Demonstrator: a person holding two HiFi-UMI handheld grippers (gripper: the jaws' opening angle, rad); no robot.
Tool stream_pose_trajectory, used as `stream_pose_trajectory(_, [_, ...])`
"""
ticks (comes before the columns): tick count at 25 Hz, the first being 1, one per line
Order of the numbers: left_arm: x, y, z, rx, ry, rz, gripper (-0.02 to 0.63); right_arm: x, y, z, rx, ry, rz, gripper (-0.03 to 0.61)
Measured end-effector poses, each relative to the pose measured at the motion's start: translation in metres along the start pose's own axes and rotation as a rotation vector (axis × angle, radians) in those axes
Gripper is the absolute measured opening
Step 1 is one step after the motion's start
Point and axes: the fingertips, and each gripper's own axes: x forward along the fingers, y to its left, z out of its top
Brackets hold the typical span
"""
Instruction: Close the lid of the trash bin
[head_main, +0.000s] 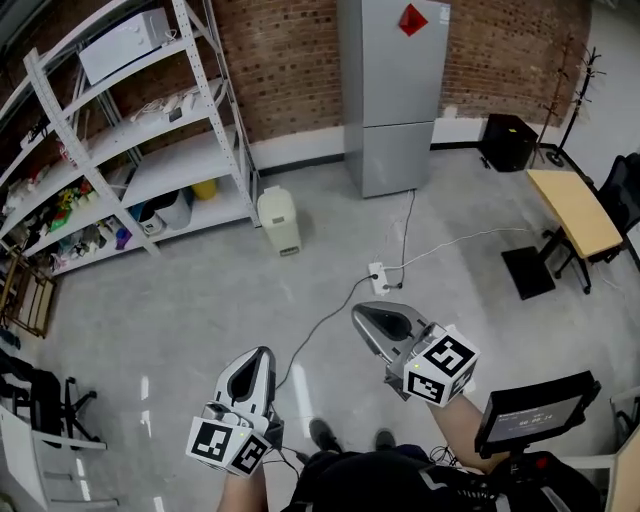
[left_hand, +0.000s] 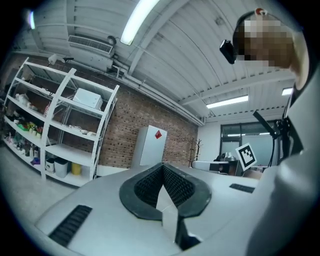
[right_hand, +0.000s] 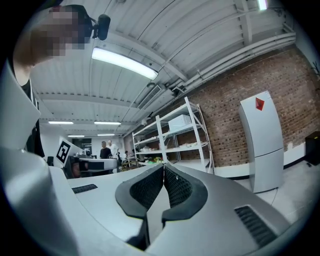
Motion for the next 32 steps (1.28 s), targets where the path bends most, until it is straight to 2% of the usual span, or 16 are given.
stream_pose_trajectory(6, [-0.001,-0.063,-0.011,0.005,0.001,0.013,-0.012,-0.064,-0.016,-0.008,0.019,0.001,-0.012,0.009])
stream_pose_trajectory(12, [-0.028,-0.084,-0.026,0.025,0.039,0.021,-0.012,-0.093,0.005,-0.017,0.012,0.01,-0.011,0.009])
stream_pose_trajectory(19, [-0.05,-0.08,-0.014,0.06,0.032,-0.012,-0.012,-0.094,0.031,-0.008,0.007,-0.015,-0.037,0.008])
stream_pose_trajectory(23, [-0.067,-0.069,-0.012,0.038,0.0,-0.017,-0.012,-0.088,0.053,-0.002,-0.041,-0.019,-0.033,0.008])
stream_pose_trajectory(32, [-0.079,-0.06,0.005,0.047,-0.037,-0.017,-0.012,-0.078,0.072,0.009,-0.044,-0.014,-0.041,0.008])
